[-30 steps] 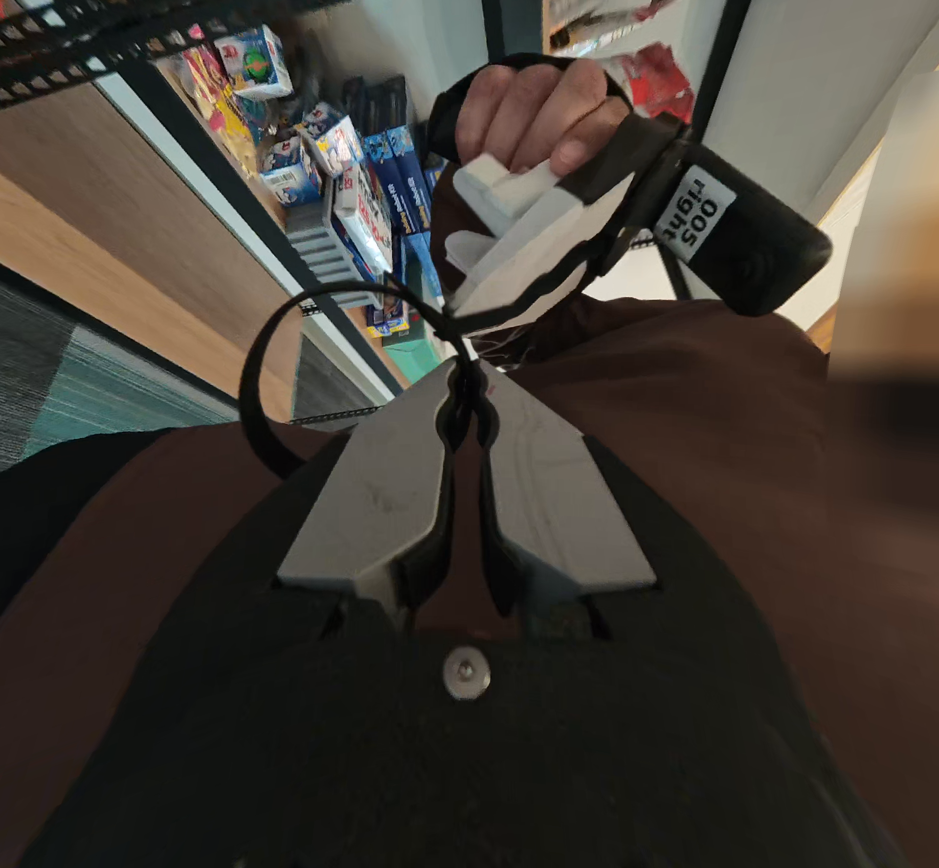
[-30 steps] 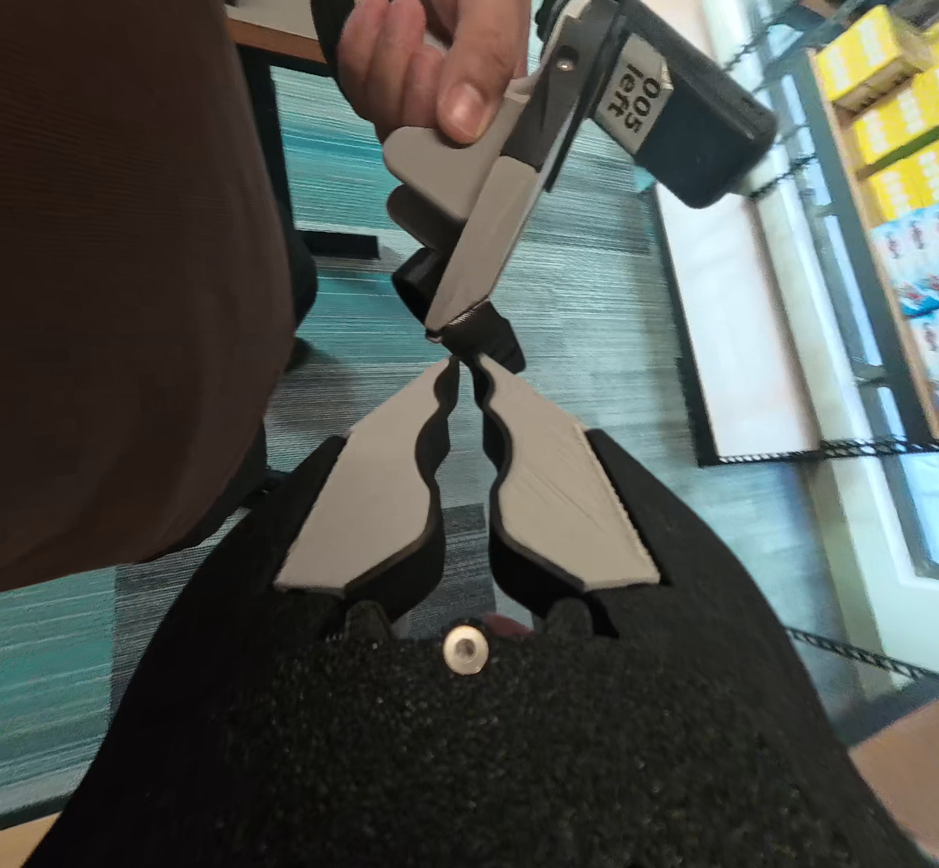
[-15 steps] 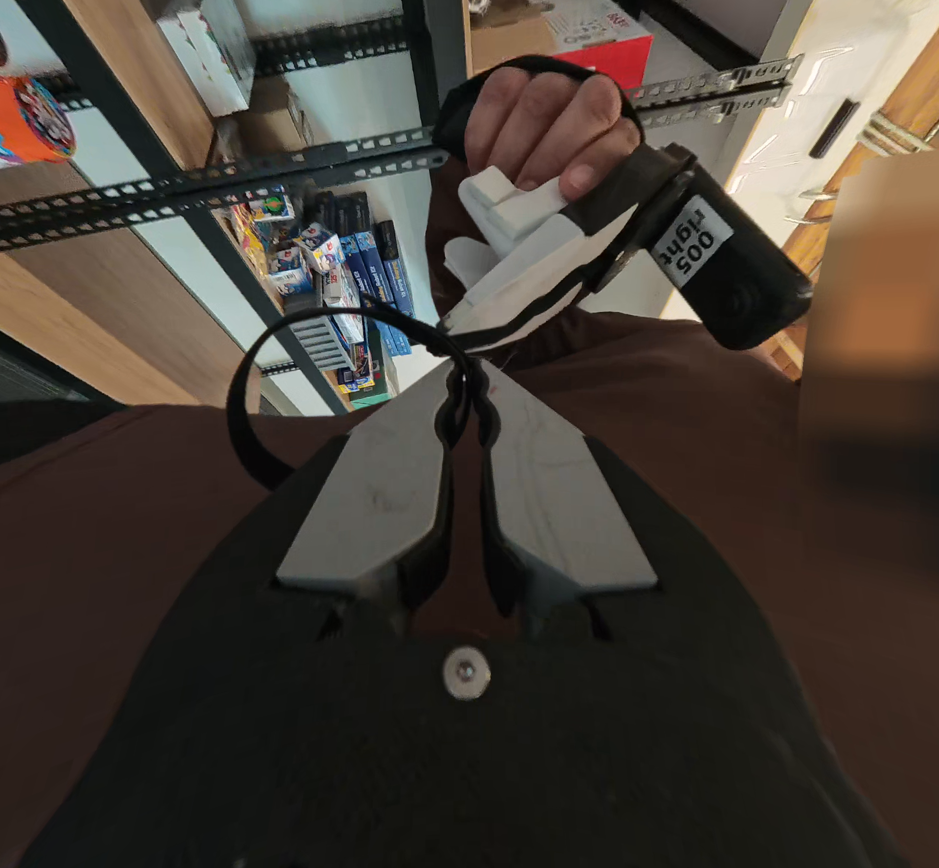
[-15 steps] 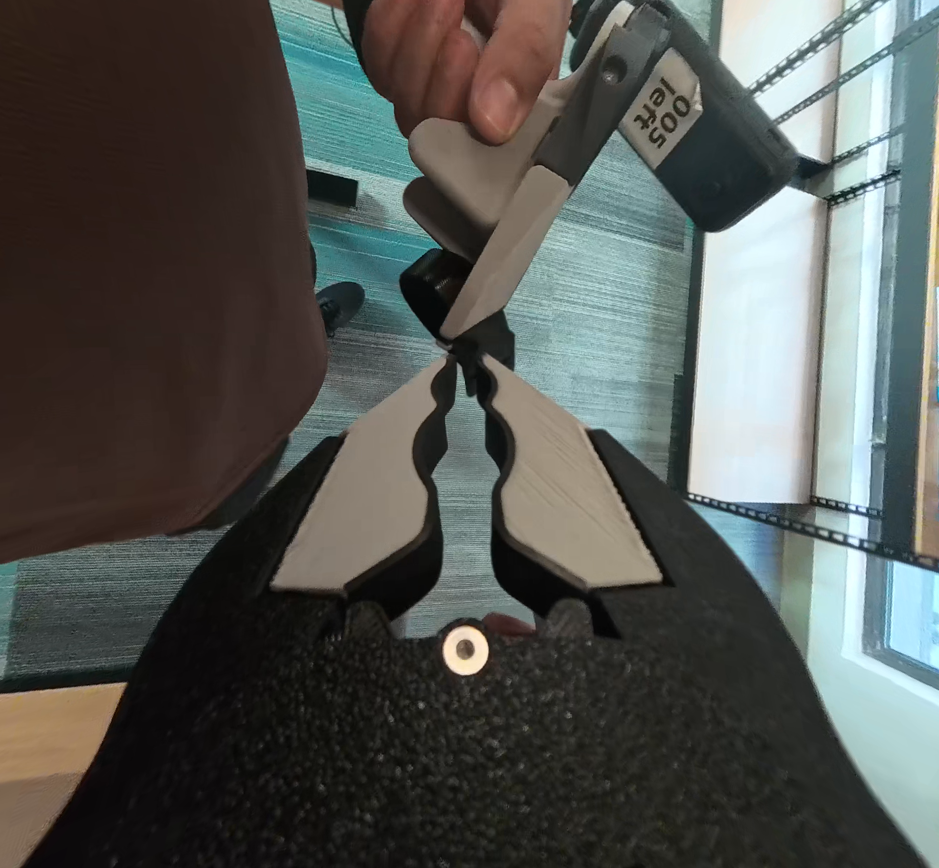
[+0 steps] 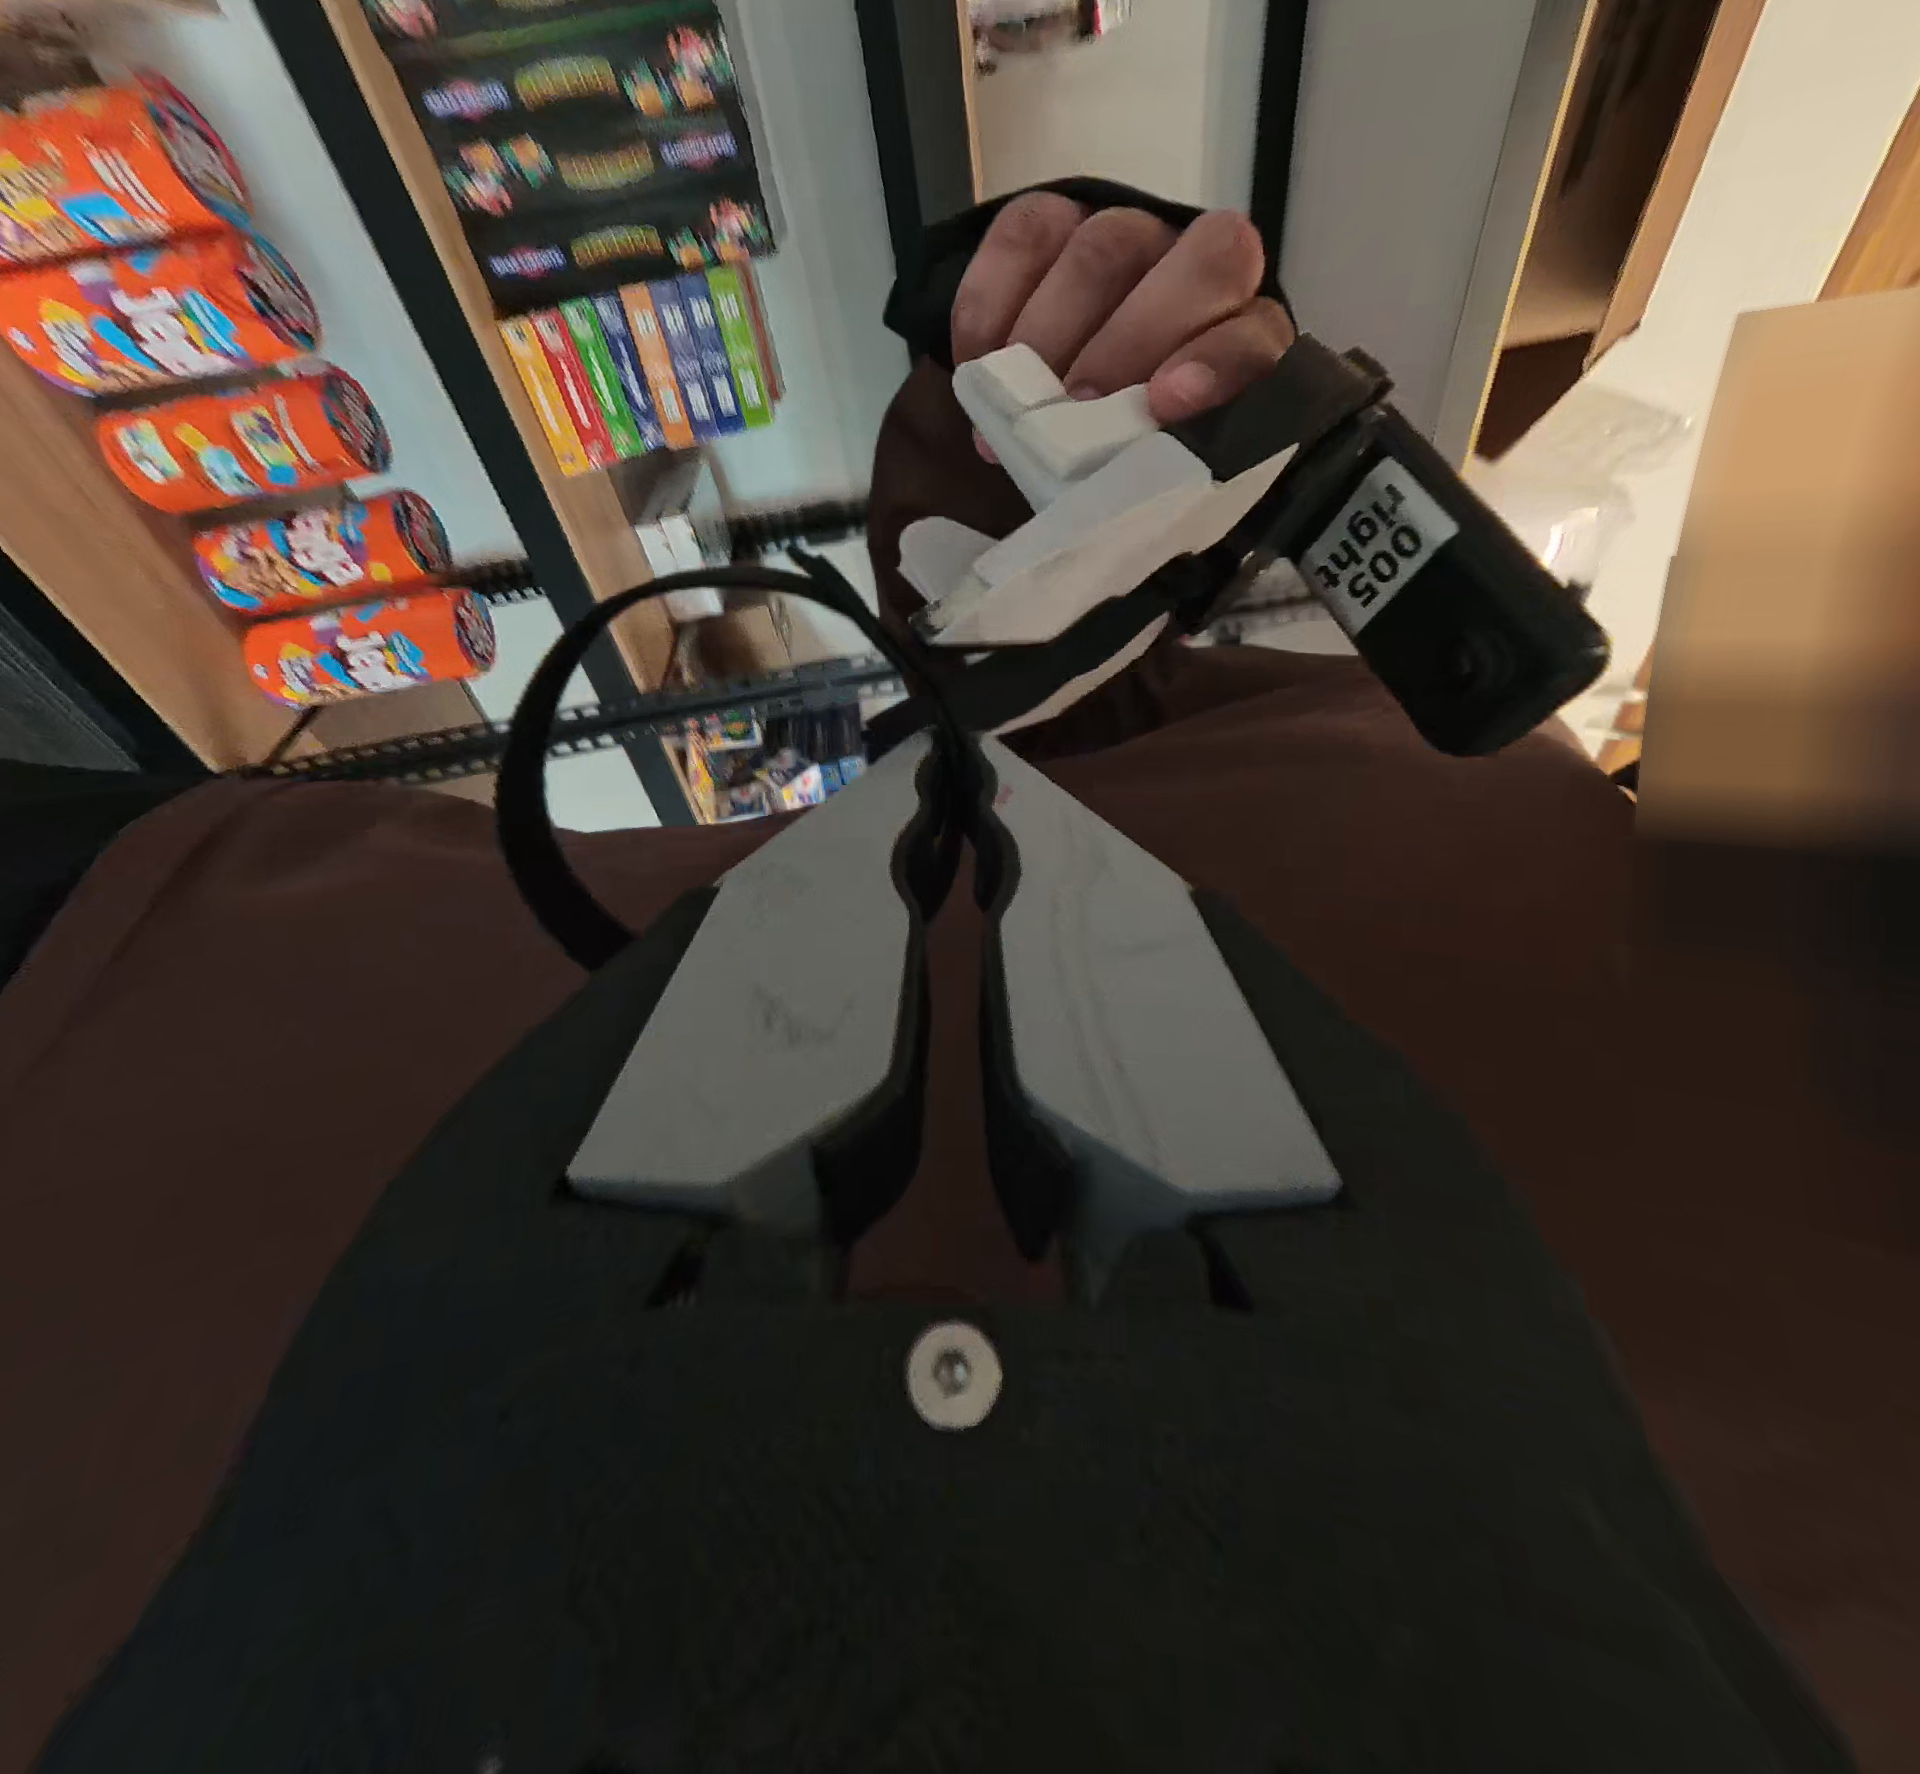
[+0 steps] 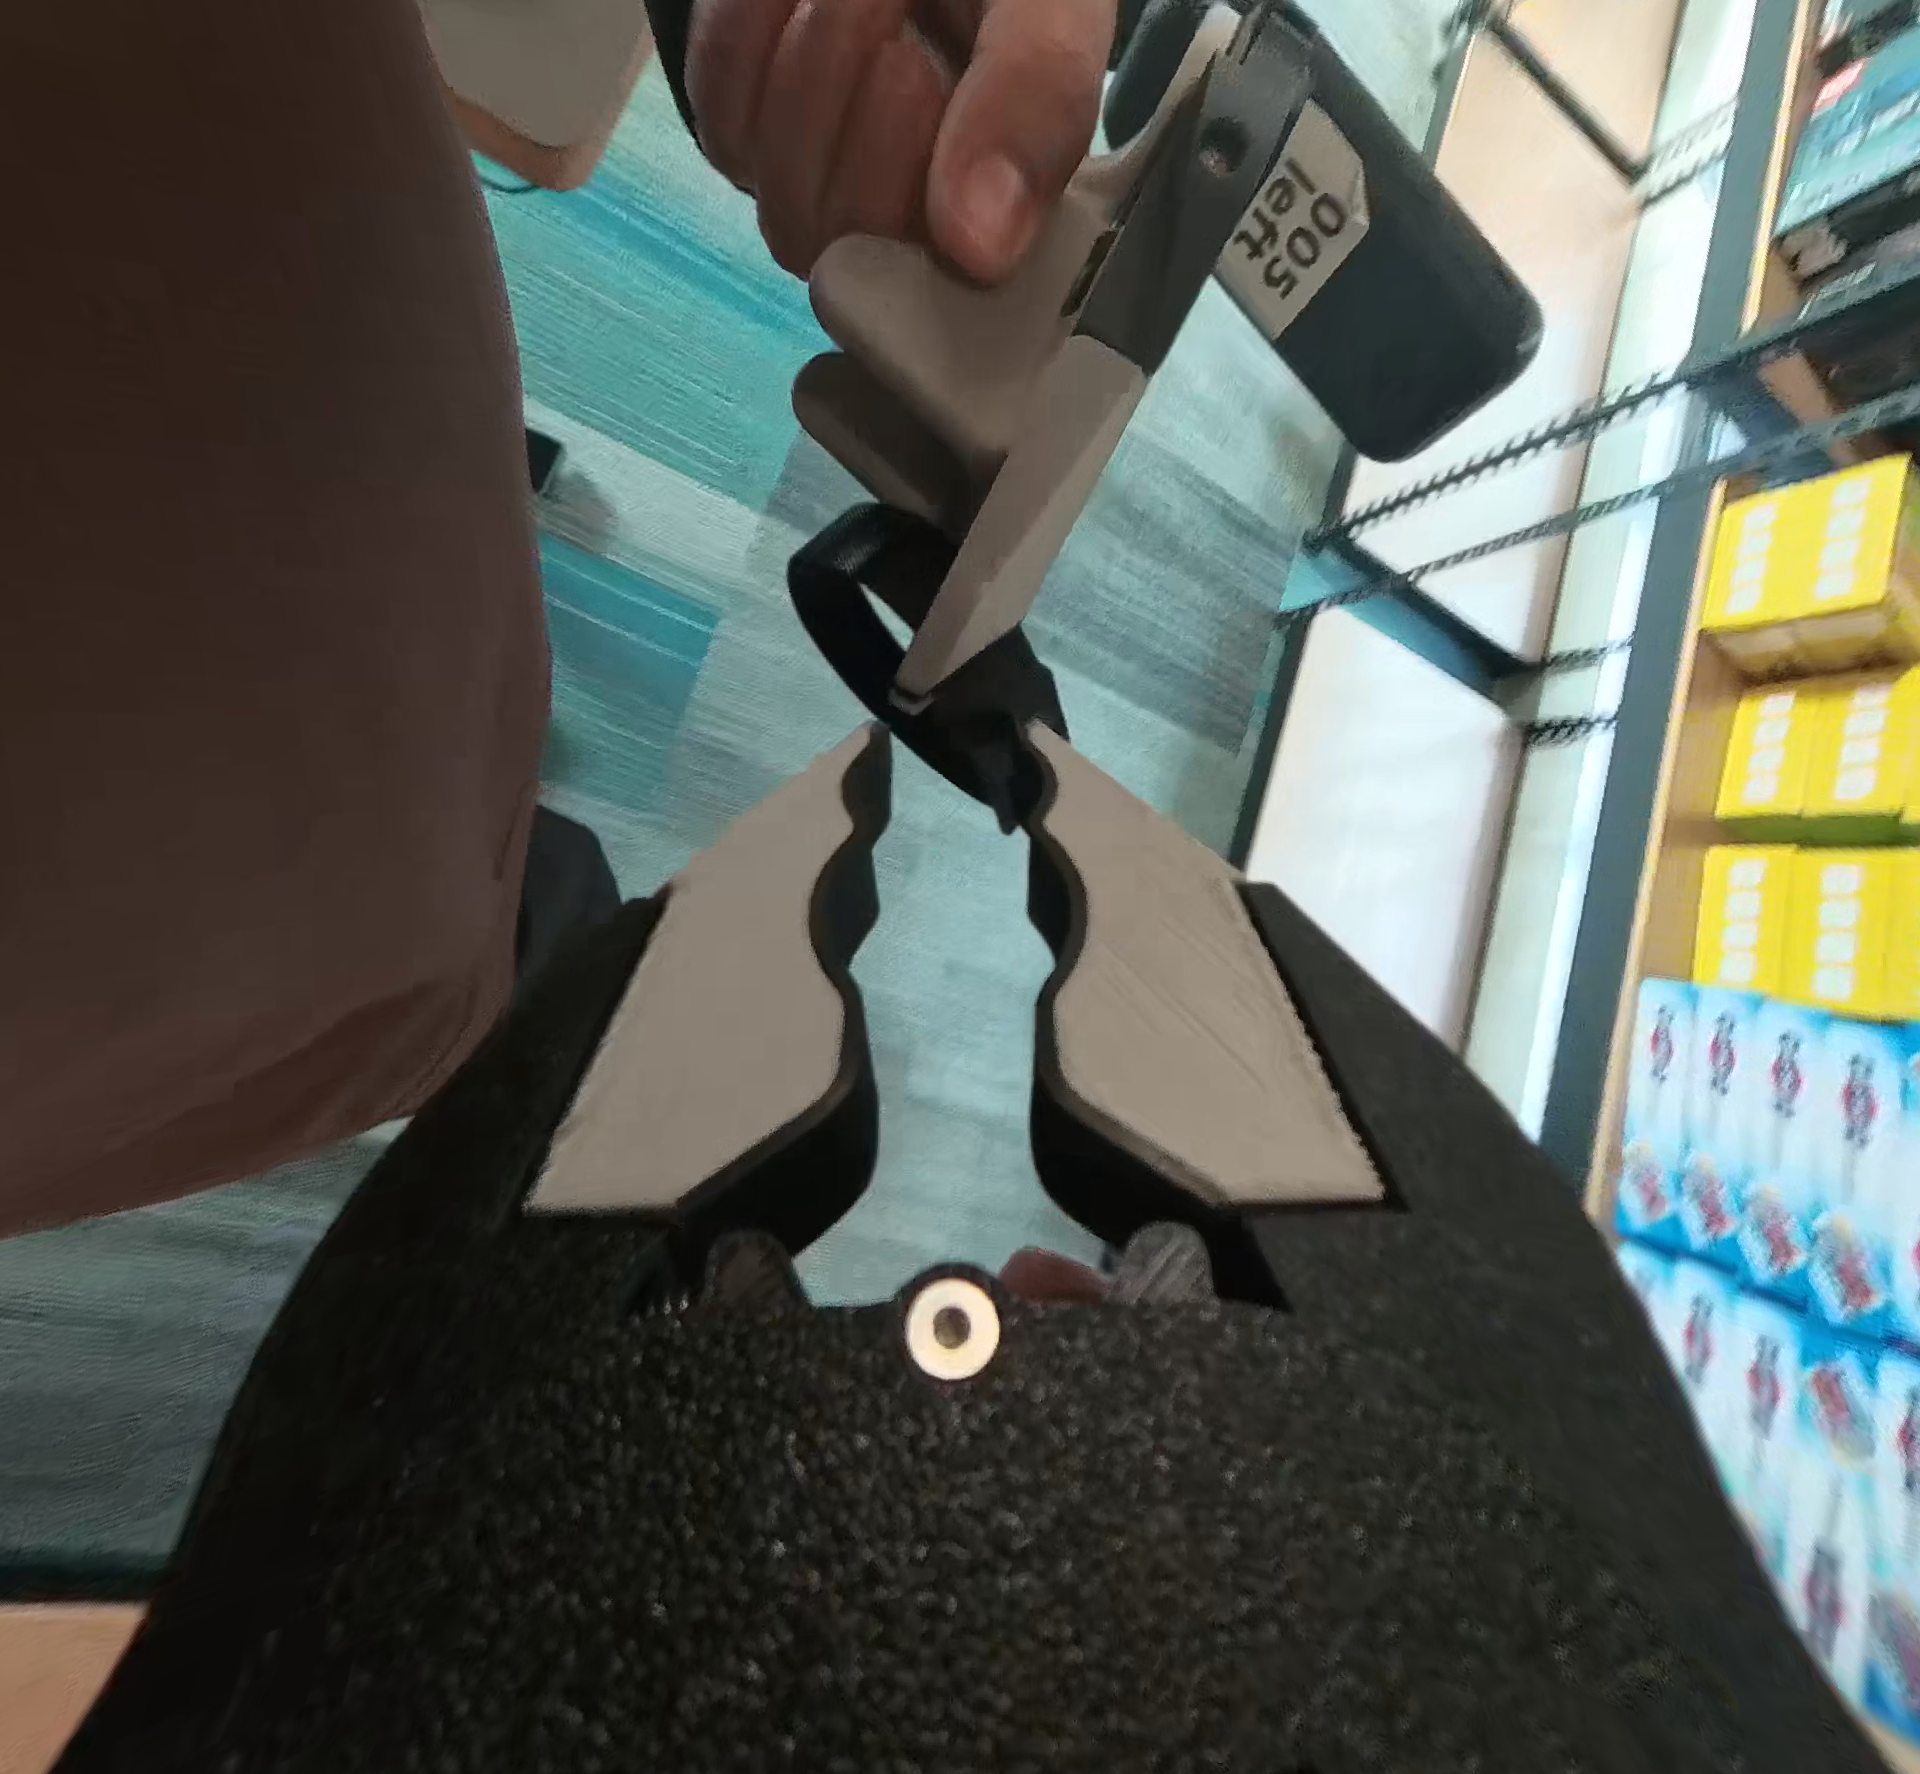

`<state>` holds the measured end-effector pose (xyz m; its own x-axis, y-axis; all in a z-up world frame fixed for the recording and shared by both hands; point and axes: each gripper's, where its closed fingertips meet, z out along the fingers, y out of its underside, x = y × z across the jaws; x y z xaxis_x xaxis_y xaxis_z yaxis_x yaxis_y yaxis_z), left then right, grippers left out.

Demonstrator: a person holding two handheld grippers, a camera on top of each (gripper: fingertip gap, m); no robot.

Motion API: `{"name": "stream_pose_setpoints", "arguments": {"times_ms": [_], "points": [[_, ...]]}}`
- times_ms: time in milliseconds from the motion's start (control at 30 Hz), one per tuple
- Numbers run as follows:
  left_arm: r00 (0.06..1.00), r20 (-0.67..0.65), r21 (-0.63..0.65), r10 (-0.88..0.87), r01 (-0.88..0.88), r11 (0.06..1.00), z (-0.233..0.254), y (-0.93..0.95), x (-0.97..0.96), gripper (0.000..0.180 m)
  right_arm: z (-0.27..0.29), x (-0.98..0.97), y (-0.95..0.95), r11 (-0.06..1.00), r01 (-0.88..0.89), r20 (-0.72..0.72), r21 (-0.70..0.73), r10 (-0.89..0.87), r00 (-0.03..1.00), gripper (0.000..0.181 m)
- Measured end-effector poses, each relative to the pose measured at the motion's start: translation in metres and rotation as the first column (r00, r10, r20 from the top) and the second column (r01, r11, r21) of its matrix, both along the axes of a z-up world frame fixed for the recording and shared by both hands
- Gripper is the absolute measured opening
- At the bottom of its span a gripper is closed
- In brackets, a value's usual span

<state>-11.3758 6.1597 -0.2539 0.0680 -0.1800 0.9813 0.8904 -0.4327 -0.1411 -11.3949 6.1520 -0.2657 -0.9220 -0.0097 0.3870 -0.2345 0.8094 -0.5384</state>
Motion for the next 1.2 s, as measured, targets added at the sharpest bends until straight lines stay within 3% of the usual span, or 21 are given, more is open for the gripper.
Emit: {"name": "stream_pose_setpoints", "arguments": {"times_ms": [267, 467, 633, 767, 967, 1100, 1200], "points": [[0.962, -0.041, -0.099, 0.27, -0.273, 0.957, -0.002, -0.003, -0.16, 0.004, 0.006, -0.16, -0.011, 0.956, -0.234, -0.053, -0.178, 0.228, 0.972, 0.002], [0.883, -0.306, -0.221, 0.355, -0.429, 0.876, 0.011, -0.006, -0.24, 0.014, 0.023, -0.237, -0.016, 0.898, -0.233, 0.118, -0.374, 0.295, 0.948, 0.0], [0.808, -0.373, -0.227, 0.456, -0.556, 0.799, 0.016, -0.021, -0.271, 0.0, 0.026, -0.265, -0.034, 0.861, -0.183, 0.265, -0.474, 0.338, 0.903, 0.001], [0.771, -0.424, -0.227, 0.476, -0.599, 0.768, 0.015, -0.036, -0.278, 0.0, 0.029, -0.272, -0.049, 0.844, -0.107, 0.41, -0.525, 0.361, 0.837, 0.011], [0.766, -0.378, -0.161, 0.52, -0.608, 0.777, 0.023, -0.065, -0.277, 0.0, 0.044, -0.267, -0.08, 0.871, -0.183, 0.206, -0.456, 0.303, 0.93, 0.009], [0.785, -0.356, -0.122, 0.506, -0.576, 0.808, 0.024, -0.094, -0.264, 0.0, 0.049, -0.251, -0.11, 0.897, -0.272, 0.113, -0.349, 0.328, 0.938, 0.0], [0.807, -0.315, -0.071, 0.499, -0.544, 0.836, 0.027, -0.117, -0.251, 0.0, 0.049, -0.24, -0.134, 0.913, -0.321, 0.052, -0.254, 0.344, 0.938, 0.005]]}}
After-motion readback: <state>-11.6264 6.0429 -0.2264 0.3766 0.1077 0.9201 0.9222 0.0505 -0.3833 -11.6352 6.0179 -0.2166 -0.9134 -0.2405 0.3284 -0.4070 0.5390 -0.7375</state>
